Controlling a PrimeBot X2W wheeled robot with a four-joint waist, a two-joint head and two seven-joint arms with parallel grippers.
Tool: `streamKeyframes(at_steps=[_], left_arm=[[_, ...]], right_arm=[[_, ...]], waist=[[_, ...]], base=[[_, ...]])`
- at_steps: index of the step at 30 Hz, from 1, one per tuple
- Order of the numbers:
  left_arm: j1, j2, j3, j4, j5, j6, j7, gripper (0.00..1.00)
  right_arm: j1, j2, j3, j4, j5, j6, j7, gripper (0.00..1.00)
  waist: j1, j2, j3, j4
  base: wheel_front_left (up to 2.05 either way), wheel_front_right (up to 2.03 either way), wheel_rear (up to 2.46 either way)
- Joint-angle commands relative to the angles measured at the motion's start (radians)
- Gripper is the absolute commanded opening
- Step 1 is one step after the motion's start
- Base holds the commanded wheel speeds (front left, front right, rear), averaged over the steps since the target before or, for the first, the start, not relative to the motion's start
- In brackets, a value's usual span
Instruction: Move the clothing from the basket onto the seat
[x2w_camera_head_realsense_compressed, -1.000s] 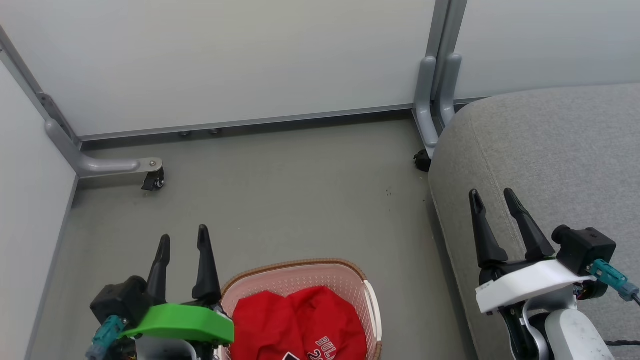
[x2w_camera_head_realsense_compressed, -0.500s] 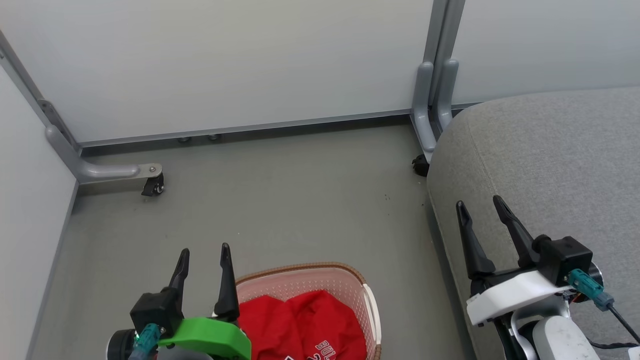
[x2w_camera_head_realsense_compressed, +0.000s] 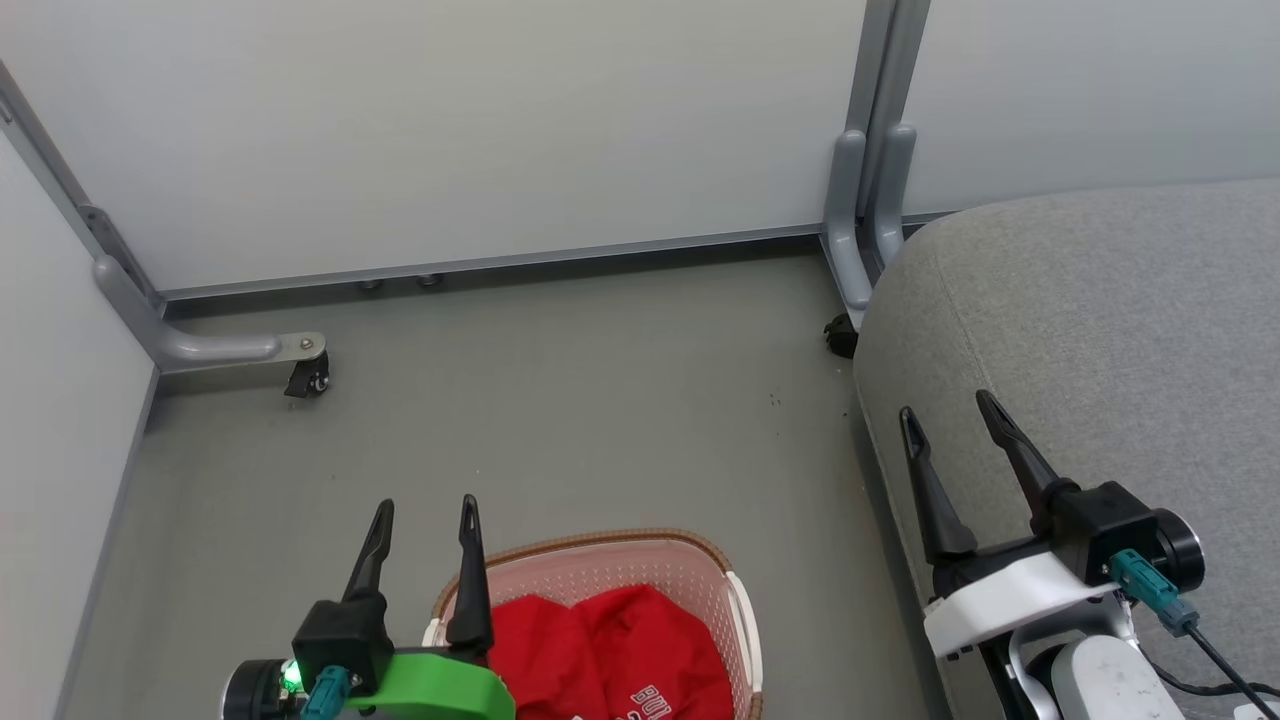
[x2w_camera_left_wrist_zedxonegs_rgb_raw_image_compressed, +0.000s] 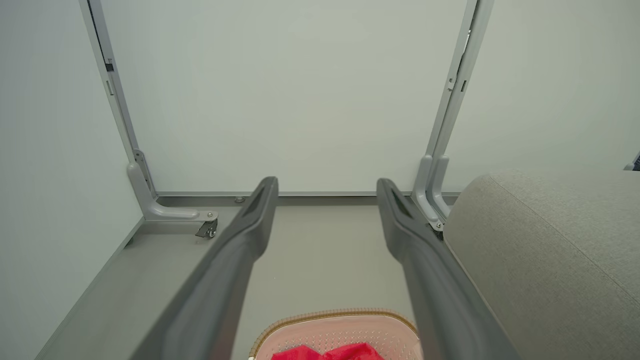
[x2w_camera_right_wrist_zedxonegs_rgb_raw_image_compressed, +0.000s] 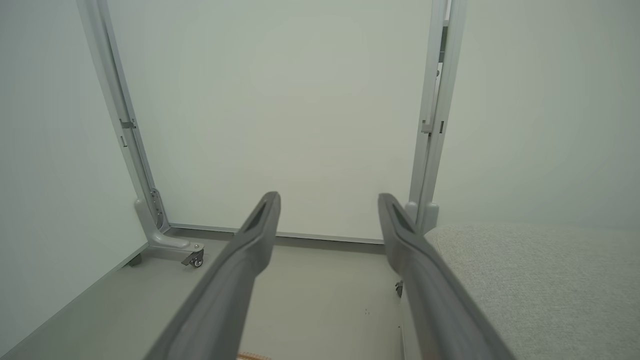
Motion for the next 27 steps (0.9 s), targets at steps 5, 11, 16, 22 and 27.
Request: streamKeyframes(at_steps=[5, 11, 16, 22, 27], left_arm=[[0.026, -0.015, 0.025, 0.005, 0.023, -0.047, -0.018, 1.00], [0.044, -0.032, 0.098, 0.005, -0.007, -0.109, -0.028, 1.00], [0.055, -0.033, 0.123, 0.013, -0.053, -0.128, -0.038, 1.00], [0.066, -0.033, 0.123, 0.027, -0.053, -0.145, -0.049, 1.00], [0.069, -0.032, 0.129, 0.035, -0.030, -0.145, -0.058, 1.00]], right_arm=[[0.004, 0.010, -0.011, -0.010, -0.008, 0.000, -0.019, 1.00], [0.014, 0.019, -0.024, 0.008, 0.070, 0.000, -0.030, 1.00], [0.023, 0.023, -0.029, 0.041, 0.150, 0.000, -0.039, 1.00], [0.018, 0.024, -0.015, 0.080, 0.172, 0.000, -0.050, 1.00], [0.013, 0.025, -0.007, 0.092, 0.154, 0.000, -0.059, 1.00]], waist=[[0.0000, -0.0001, -0.003, 0.000], [0.0000, -0.0001, -0.005, 0.001], [0.0000, -0.0001, -0.008, 0.001], [0.0000, -0.0001, -0.011, 0.000], [0.0000, -0.0001, -0.016, -0.001]], base=[[0.00, 0.00, 0.00], [0.00, 0.00, 0.00], [0.00, 0.00, 0.00], [0.00, 0.00, 0.00], [0.00, 0.00, 0.00]])
